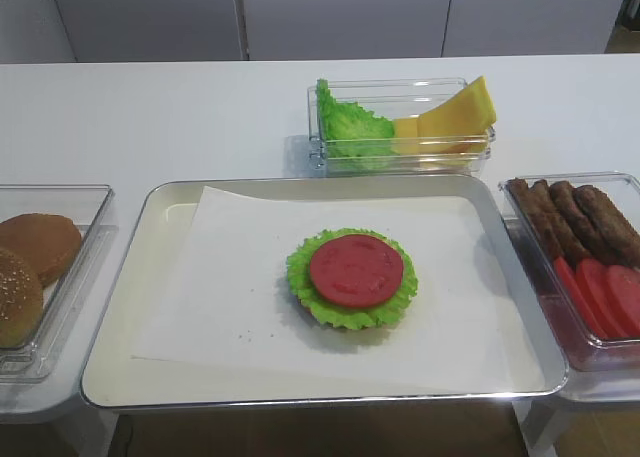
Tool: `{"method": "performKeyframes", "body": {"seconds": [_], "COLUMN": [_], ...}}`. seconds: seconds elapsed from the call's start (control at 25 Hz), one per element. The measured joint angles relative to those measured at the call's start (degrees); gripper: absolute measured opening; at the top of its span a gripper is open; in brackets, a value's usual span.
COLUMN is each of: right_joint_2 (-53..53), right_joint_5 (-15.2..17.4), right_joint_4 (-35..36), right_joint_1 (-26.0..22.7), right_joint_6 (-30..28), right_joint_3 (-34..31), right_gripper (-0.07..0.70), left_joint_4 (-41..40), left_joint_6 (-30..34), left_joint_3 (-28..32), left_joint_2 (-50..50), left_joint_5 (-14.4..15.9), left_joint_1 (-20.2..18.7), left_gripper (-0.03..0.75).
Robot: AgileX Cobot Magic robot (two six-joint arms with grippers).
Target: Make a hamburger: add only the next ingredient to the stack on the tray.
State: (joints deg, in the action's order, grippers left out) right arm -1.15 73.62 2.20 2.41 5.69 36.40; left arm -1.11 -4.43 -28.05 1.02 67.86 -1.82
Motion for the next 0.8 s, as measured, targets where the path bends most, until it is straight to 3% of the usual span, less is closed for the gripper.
{"method": "performKeyframes", "body": {"seconds": [0.32,0.56,0.8], "right_joint_2": [-0.1,-0.1,-0.1], "right_joint_5": [-2.2,-3.3,-6.4], "right_joint_4": [-3.0,-3.3,-2.9], "right_joint_1": [0.0,0.0,0.0], "right_joint_6": [0.2,0.2,-1.6], "right_joint_3": [-0.3,-5.8,-7.9], "right_gripper": [0.503,0.503,0.486], "left_joint_4": [0.0,0.0,0.0], "left_joint_6": [0.0,0.0,0.0], "left_joint_3": [0.0,0.0,0.0], "left_joint_2": [0.0,0.0,0.0], "left_joint_5": [0.0,0.0,0.0], "left_joint_1": [0.0,0.0,0.0], "left_gripper": [0.409,0.409,0.409]}}
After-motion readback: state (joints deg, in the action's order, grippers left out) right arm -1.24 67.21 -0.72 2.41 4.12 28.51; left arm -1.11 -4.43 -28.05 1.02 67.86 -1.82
